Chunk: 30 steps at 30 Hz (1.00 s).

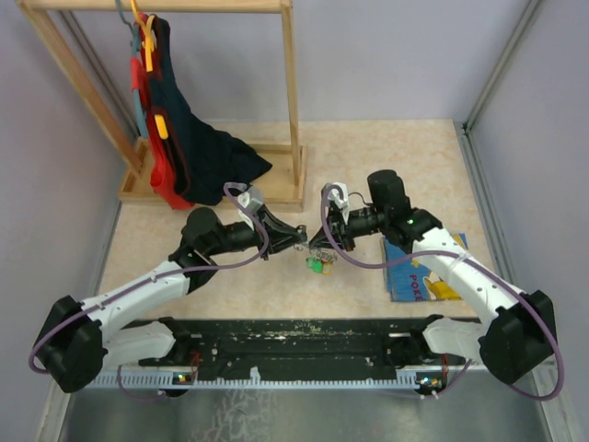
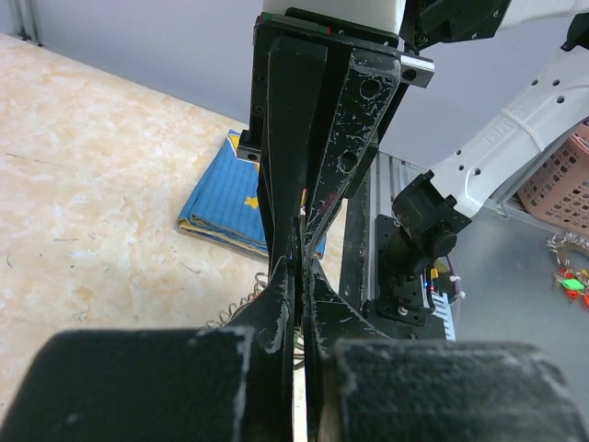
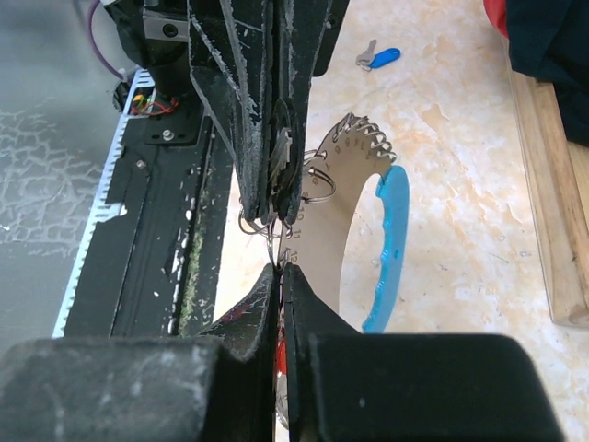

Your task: Remove the keys from the keyring

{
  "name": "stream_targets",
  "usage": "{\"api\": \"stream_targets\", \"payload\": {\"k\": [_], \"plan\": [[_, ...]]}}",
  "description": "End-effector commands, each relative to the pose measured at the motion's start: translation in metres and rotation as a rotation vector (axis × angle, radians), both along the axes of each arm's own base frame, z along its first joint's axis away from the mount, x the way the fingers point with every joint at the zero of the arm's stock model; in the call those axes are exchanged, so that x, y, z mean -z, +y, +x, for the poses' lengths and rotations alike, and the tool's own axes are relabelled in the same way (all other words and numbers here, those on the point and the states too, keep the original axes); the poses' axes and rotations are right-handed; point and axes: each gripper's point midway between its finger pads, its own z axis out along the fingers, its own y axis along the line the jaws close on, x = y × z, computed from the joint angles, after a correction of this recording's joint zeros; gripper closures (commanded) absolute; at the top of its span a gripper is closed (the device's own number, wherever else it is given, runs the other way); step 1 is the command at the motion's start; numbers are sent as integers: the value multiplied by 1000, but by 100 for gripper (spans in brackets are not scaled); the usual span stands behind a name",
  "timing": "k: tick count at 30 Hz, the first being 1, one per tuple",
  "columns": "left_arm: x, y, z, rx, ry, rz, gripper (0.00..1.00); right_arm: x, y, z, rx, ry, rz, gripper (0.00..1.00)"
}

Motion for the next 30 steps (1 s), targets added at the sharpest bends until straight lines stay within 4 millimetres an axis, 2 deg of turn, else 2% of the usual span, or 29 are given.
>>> {"api": "stream_targets", "payload": {"k": [1, 3, 11, 22, 30], "plan": [[-25, -1, 10, -33, -52, -54, 100, -19, 11, 5, -18, -63, 56, 100], [-31, -3, 12, -30, -55, -65, 100, -18, 12, 4, -22, -61, 53, 100], [-32, -11, 9, 30, -36, -84, 100, -18, 14, 3, -20, -40, 55, 100], [-47, -7, -2, 64, -67, -137, 100, -23, 15, -1, -42, 23, 79, 100], [-42, 2, 12, -47, -62, -100, 100, -34, 12, -13, -117, 60, 120, 100]]}}
